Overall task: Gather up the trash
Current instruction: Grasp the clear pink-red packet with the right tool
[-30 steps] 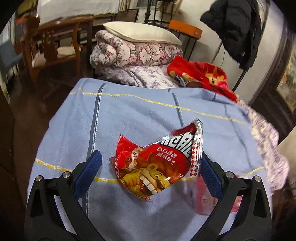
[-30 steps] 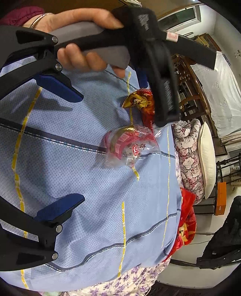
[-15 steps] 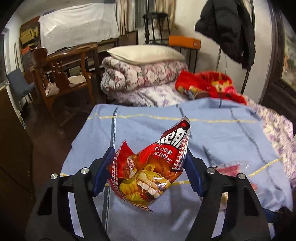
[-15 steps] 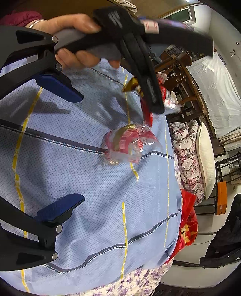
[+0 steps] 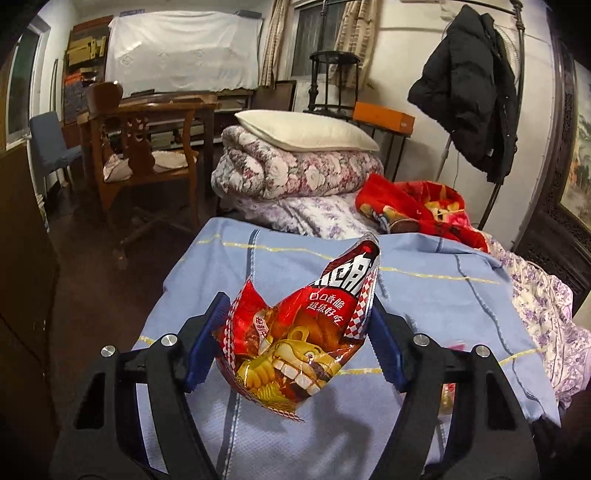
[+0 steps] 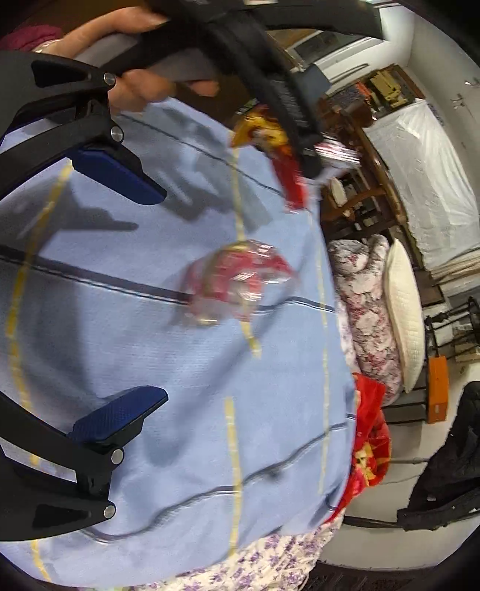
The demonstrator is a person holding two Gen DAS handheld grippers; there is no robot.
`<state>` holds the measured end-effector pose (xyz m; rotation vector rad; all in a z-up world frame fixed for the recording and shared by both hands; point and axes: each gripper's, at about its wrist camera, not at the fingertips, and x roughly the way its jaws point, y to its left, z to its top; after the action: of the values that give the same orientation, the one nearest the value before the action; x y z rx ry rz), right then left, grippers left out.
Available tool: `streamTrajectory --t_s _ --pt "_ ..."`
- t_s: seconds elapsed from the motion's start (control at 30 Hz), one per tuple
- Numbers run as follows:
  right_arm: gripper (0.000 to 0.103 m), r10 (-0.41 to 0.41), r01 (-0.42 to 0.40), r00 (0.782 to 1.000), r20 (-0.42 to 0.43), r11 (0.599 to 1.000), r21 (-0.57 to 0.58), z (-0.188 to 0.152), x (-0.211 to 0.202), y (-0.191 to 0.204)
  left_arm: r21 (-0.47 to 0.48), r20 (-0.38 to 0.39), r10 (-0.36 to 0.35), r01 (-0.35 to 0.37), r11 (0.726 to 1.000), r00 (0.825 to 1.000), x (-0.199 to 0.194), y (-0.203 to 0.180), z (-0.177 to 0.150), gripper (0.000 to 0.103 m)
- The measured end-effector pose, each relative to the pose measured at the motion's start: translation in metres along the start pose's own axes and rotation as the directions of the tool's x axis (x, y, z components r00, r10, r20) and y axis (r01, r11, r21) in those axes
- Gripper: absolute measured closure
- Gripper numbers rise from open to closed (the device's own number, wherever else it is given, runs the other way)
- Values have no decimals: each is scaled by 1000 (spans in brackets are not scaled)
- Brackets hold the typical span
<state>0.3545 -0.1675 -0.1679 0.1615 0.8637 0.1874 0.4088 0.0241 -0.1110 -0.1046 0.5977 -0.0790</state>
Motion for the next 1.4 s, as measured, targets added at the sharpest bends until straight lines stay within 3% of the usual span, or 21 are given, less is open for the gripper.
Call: streamTrajectory --t_s 0.27,0.93,1.0,1.03,1.07,1.1,1.4 --pt "6 -4 4 1000 9 1000 -8 34 22 8 -8 -16 25 -25 1000 1000 4 5 -3 33" --pt "6 22 -24 999 26 997 72 34 35 -4 -64 -81 45 -50 997 996 14 16 -3 32" --pt "11 34 -36 999 29 996 81 34 35 -6 -56 -82 48 -53 997 995 15 14 -4 32" --pt "27 49 -51 998 26 995 82 34 36 -7 -54 -85 50 -54 997 995 15 13 -4 33" --pt "61 99 -99 995 8 991 86 34 41 -8 -52 -89 52 -56 997 995 16 13 -5 33" --pt "73 136 -134 991 -16 987 94 34 46 -10 -52 -92 53 -58 997 994 17 13 -5 32" --pt "77 139 -139 990 10 980 139 31 42 -16 -1 -110 69 -70 998 991 14 2 -12 32"
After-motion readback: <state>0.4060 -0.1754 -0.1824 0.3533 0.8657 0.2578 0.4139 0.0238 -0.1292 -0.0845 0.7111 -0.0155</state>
